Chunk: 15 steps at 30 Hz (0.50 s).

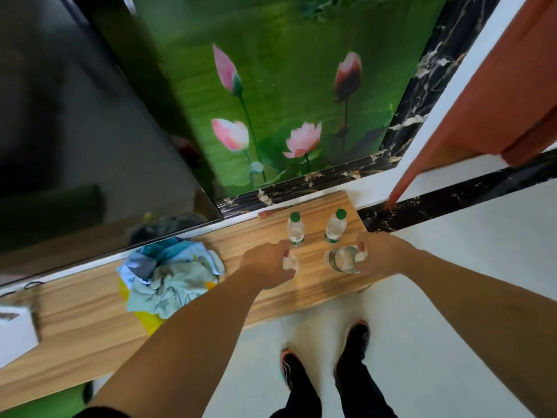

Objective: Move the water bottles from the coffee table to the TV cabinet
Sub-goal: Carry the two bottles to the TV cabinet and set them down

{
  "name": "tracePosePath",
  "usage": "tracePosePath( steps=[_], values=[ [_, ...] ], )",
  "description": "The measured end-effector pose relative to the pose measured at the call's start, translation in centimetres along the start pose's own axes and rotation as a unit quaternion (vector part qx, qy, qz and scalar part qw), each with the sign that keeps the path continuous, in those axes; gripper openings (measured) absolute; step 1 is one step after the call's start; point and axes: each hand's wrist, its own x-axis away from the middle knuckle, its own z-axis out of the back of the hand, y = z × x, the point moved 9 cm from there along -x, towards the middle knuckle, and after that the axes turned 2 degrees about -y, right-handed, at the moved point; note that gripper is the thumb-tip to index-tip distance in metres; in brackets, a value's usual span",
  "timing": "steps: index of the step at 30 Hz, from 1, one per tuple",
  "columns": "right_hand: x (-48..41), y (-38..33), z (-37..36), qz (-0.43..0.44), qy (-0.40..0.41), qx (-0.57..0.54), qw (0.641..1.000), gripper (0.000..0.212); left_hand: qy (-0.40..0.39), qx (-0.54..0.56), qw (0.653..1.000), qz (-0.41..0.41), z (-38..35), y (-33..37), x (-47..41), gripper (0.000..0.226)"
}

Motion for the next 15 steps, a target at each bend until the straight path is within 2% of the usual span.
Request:
tracePosePath(
  steps=[6, 10, 15],
  values=[
    [-6.6, -1.3, -0.5, 0.043, -0.052, 0.036, 0.997, 0.019, -0.033, 0.025, 0.998, 0.047, -2.2, -1.9, -1.8, 0.042],
    [-10.2, -1.8, -0.3, 0.065, -0.097, 0.071, 0.991, 0.021, -0.065, 0.023, 0.992, 0.104, -3.7, -3.3, -3.1, 0.045],
    [-13.2, -2.0, -0.2, 0.093, -0.101, 0.108, 0.985, 0.022, -0.069, 0.056, 0.984, 0.154, -5.0, -4.6, -4.8, 0.042]
  ],
)
